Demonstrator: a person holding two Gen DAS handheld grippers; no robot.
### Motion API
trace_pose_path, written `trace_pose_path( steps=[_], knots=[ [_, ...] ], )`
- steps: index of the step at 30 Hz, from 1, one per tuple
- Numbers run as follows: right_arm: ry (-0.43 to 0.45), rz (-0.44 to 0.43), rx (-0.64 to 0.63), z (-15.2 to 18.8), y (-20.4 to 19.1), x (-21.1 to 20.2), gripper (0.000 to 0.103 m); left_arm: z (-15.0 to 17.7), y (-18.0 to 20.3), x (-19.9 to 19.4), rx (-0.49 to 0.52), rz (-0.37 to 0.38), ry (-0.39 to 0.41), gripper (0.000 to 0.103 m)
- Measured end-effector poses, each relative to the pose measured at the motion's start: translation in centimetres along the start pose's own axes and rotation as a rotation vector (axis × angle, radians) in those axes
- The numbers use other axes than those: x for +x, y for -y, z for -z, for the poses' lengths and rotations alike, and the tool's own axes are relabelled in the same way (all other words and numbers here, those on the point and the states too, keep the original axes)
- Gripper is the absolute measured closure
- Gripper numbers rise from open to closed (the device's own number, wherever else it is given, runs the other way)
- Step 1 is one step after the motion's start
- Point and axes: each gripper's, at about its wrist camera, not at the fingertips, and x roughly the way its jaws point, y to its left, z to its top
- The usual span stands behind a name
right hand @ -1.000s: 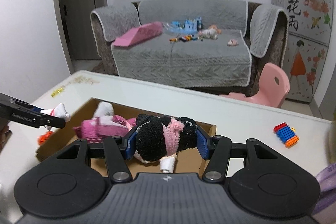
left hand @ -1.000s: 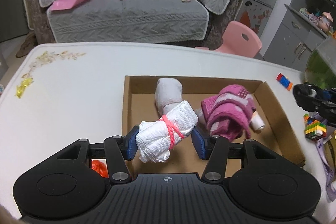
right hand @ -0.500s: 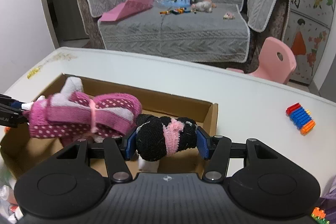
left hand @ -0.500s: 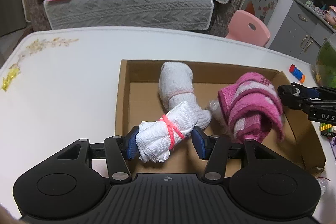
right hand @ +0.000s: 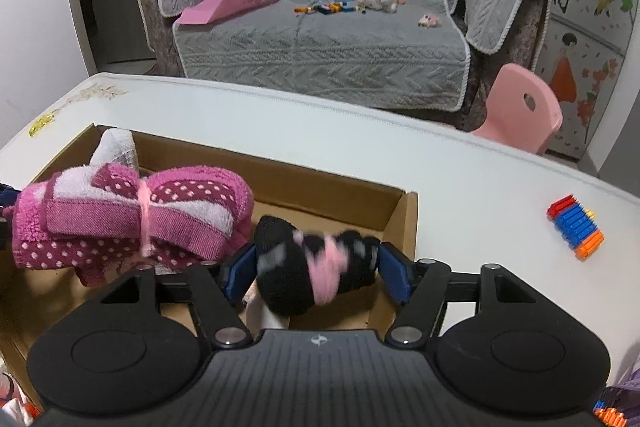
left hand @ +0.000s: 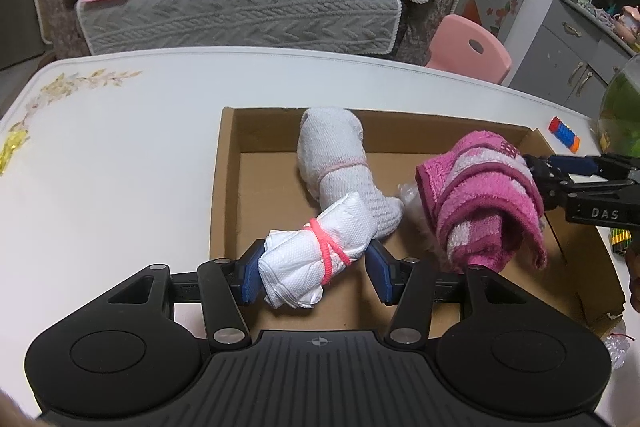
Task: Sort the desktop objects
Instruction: 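Carry both socks into the box and open both tools to release them, then move the open left tool toward the orange plastic bag on the table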
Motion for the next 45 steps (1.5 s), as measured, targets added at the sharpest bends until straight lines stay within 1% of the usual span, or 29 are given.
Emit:
trace_pose_path(
  steps=[2,5,6,10,11,13,16,18,19,21,23,26,29,32,36,40,45],
  knots=[
    [0.013,-0.002,-0.006,-0.2,-0.1,-0.3,0.031,0.1,0.0,0.0,-0.001,0.01,-0.012,0.042],
    [0.028,0.0,-0.007,-0.4,-0.1,-0.8,0.029,0.3,0.2,-0.2,-0.002,0.024,-0.02,0.04],
    [0.032,-0.001,-0.007,-0.5,-0.1,-0.9,0.029,0.4,0.2,-0.2,0.0,0.023,-0.023,0.035],
    [0.057,-0.009,-0.01,-0.5,-0.1,-2.0,0.027,0.8,0.5,-1.1,0.005,0.021,-0.013,0.025],
    [0.066,-0.013,-0.009,-0.4,-0.2,-2.5,0.026,0.9,0.6,-1.4,0.008,0.007,-0.007,0.018],
    [0.086,-0.024,-0.009,-0.2,-0.2,-3.7,0.026,1.1,0.9,-2.3,0.023,-0.003,0.011,0.016],
    [0.119,-0.037,-0.011,0.5,-0.5,-5.9,0.021,1.6,1.0,-4.1,0.03,0.009,0.023,0.014],
    [0.146,-0.052,-0.018,1.5,-0.8,-7.8,0.017,2.0,0.9,-5.8,0.027,0.013,0.049,0.009],
    [0.155,-0.056,-0.019,2.0,-0.9,-8.6,0.016,2.4,0.8,-6.7,0.024,0.013,0.064,0.009],
    [0.17,-0.075,-0.016,3.4,-1.1,-10.5,0.014,3.2,0.8,-8.7,0.033,0.018,0.1,0.004],
    [0.18,-0.08,-0.009,4.8,-1.4,-11.9,0.012,4.4,0.9,-10.7,0.051,0.006,0.129,0.0],
    [0.189,-0.092,0.015,7.3,-1.5,-13.5,0.009,6.7,0.7,-13.4,0.1,-0.014,0.178,0.0],
    [0.191,-0.102,0.059,9.7,-1.6,-14.2,0.009,8.9,-0.6,-15.1,0.096,-0.041,0.19,0.0],
    [0.193,-0.111,0.088,11.6,-1.9,-14.5,0.009,10.5,-2.2,-15.3,0.071,-0.095,0.18,0.0],
    [0.207,-0.167,0.068,13.5,-2.7,-15.1,0.009,11.9,-4.0,-14.8,0.052,-0.129,0.166,0.0],
    [0.21,-0.212,0.006,14.6,-4.2,-15.2,0.009,11.9,-5.0,-13.8,0.068,-0.151,0.189,0.0],
    [0.211,-0.238,-0.066,14.8,-5.9,-14.2,0.009,10.7,-6.2,-11.4,0.103,-0.151,0.165,0.0]
  ],
)
